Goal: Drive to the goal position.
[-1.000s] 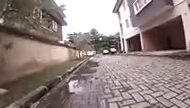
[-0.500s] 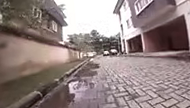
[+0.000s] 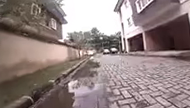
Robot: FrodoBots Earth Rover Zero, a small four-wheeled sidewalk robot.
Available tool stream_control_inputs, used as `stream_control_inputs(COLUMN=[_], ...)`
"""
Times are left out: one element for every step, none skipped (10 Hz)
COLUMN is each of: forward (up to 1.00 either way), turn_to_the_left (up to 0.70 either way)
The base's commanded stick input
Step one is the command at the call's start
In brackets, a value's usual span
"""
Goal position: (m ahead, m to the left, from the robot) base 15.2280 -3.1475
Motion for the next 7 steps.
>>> stream_control_inputs(forward=[0.50, 0.50, 0.50, 0.50, 0.50, 0.50, 0.50], turn_to_the_left=[0.00, 0.00, 0.00, 0.00, 0.00, -0.15, -0.46])
